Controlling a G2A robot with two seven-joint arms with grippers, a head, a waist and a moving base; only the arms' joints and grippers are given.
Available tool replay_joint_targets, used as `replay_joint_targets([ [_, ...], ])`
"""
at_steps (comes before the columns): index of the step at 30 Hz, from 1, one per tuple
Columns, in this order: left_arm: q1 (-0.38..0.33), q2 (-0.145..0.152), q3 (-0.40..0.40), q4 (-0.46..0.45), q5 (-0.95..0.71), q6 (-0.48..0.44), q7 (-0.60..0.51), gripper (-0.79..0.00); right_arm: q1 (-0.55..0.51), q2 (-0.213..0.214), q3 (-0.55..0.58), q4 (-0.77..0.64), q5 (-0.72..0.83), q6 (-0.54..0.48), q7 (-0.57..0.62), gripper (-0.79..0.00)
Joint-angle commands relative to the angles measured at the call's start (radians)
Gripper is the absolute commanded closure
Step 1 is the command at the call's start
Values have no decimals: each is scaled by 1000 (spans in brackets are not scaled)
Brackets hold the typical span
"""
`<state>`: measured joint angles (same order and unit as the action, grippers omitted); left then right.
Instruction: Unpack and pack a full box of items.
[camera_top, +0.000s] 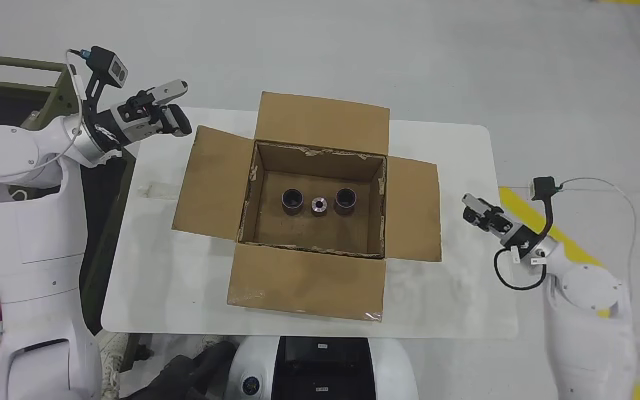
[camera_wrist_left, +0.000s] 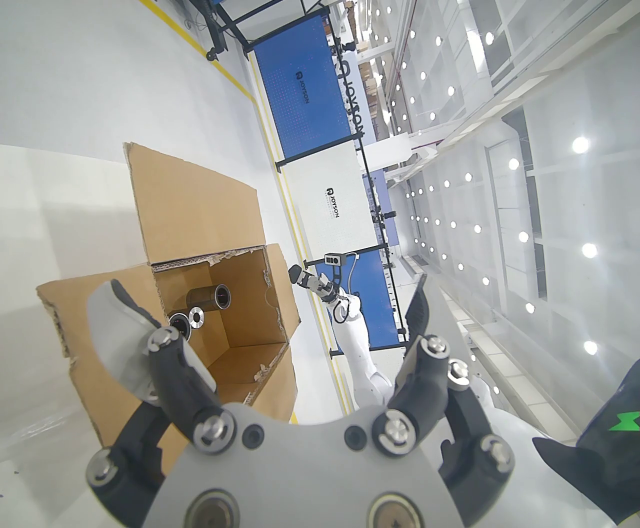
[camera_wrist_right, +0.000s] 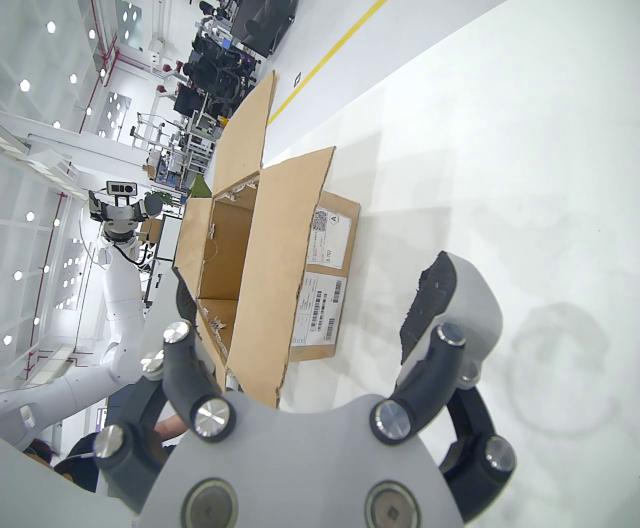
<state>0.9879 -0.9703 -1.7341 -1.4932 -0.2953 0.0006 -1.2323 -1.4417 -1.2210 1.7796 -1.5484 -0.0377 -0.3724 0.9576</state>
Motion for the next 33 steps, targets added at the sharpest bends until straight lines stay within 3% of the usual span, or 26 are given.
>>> replay_joint_targets([
  [1, 0, 0, 0, 0, 0, 0, 0, -785, 14, 4, -12, 15, 17, 15, 46, -785],
  [6, 0, 0, 0, 0, 0, 0, 0, -785, 51, 9, -55, 61, 39, 95, 83, -785],
  [16, 0, 0, 0, 0, 0, 0, 0, -785, 88, 17, -144, 107, 131, 78, 197, -785],
  [33, 0, 0, 0, 0, 0, 0, 0, -785, 16, 43, -129, -60, 369, -14, 327, -785],
])
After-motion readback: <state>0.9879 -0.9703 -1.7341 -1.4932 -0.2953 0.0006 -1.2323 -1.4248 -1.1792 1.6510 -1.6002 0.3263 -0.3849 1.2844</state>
